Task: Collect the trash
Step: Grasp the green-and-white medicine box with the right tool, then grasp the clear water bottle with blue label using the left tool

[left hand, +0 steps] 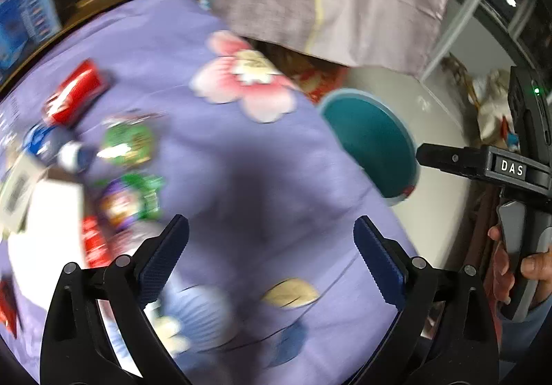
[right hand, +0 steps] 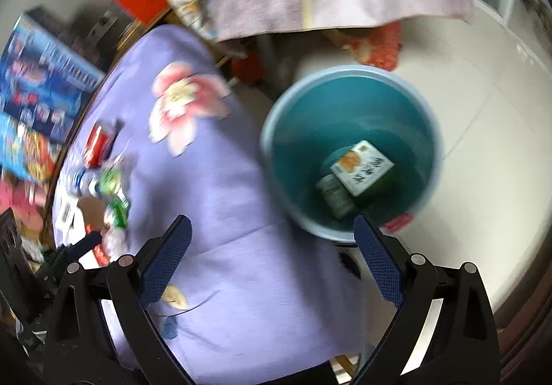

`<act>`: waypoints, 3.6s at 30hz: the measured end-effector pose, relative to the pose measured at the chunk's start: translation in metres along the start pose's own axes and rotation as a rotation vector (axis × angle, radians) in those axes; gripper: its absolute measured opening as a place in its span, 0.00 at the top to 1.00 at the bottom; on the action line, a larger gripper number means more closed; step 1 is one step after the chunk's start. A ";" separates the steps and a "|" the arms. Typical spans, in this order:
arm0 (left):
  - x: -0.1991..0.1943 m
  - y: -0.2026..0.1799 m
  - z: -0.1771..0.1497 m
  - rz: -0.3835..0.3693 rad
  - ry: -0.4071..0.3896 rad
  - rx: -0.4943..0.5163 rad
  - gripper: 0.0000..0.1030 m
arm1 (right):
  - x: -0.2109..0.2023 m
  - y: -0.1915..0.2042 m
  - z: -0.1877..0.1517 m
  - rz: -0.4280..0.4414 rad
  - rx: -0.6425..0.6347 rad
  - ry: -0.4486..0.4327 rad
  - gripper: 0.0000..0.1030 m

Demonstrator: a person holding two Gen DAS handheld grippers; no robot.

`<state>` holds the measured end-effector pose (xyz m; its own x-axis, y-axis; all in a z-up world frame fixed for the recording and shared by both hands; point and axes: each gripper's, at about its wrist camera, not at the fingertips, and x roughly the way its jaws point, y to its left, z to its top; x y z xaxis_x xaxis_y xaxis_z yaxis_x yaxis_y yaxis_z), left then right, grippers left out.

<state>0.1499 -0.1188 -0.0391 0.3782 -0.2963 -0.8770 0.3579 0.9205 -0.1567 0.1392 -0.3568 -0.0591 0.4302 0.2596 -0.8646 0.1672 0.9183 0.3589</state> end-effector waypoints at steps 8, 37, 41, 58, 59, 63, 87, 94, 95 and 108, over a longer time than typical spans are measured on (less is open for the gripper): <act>-0.047 0.087 -0.041 0.047 -0.056 -0.141 0.05 | 0.015 0.107 -0.005 0.033 -0.237 0.098 0.12; -0.092 0.302 -0.097 0.114 -0.101 -0.479 0.04 | 0.143 0.437 0.006 0.010 -0.935 0.435 0.12; -0.091 0.309 -0.097 0.109 -0.090 -0.487 0.04 | 0.162 0.450 0.002 0.011 -0.956 0.482 0.12; -0.080 0.314 -0.096 0.104 -0.048 -0.505 0.04 | 0.170 0.450 -0.015 0.042 -0.988 0.463 0.29; -0.080 0.312 -0.093 0.104 -0.047 -0.502 0.04 | 0.165 0.448 -0.011 0.053 -0.976 0.455 0.29; -0.079 0.305 -0.086 0.102 -0.051 -0.490 0.04 | 0.132 0.439 0.012 0.096 -0.925 0.385 0.29; -0.006 0.276 0.066 0.179 -0.008 -0.623 0.04 | 0.114 0.283 0.130 0.052 -0.597 0.237 0.29; 0.030 0.277 0.069 0.215 0.053 -0.643 0.05 | 0.132 0.262 0.136 0.065 -0.566 0.272 0.29; 0.032 0.276 0.069 0.218 0.057 -0.641 0.05 | 0.134 0.261 0.135 0.069 -0.564 0.277 0.29; 0.018 0.222 0.037 0.163 0.100 -0.387 0.21 | 0.119 0.241 0.105 0.130 -0.515 0.291 0.29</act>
<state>0.2679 0.0711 -0.0730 0.3118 -0.1304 -0.9412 -0.0540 0.9865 -0.1545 0.3239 -0.1362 -0.0385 0.1456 0.3841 -0.9117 -0.3525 0.8812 0.3150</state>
